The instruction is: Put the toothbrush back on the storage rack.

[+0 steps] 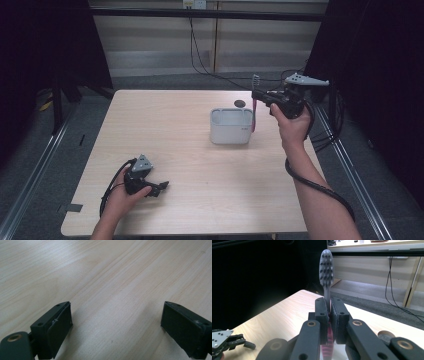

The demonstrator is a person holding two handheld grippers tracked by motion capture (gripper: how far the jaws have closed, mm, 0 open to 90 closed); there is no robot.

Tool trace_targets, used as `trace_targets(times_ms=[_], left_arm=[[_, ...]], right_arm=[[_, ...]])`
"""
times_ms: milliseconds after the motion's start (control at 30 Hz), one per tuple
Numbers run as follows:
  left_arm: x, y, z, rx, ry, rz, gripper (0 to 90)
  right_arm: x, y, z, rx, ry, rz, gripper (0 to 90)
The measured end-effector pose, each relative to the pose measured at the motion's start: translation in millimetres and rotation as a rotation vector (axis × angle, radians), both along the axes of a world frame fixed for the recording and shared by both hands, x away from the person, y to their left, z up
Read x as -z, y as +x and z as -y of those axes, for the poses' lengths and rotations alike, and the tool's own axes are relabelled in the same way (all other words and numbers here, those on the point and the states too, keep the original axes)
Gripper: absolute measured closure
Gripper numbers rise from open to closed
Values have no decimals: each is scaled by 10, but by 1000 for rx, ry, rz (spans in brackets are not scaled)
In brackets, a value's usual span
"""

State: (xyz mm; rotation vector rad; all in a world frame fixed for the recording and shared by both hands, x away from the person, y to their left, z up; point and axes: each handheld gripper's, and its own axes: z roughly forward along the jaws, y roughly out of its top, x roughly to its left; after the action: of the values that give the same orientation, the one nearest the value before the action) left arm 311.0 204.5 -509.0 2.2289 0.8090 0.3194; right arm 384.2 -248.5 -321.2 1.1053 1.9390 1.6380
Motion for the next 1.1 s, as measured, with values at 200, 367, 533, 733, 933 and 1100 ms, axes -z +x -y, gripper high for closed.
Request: trace_targets(times_ms=[200,367,533,733,933,1100], left_arm=[[0,0,0,-1,-1,0,95],[4,-3,6,-6,-10,-1,95],[4,-1,6,-5,-10,1,95],[4,-1,5,-5,-9,2,95],[4,-2,6,-6,-10,1,95],[2,2,3,-3,-5,7,95]], right_arm=[[-68,35,19,8,1,23,845],[-86,70,52,20,25,32,845],[-98,103,53,21,21,41,845],[-123,144,53,27,23,48,845],[-152,193,65,41,27,58,844],[-178,225,62,45,21,65,844]])
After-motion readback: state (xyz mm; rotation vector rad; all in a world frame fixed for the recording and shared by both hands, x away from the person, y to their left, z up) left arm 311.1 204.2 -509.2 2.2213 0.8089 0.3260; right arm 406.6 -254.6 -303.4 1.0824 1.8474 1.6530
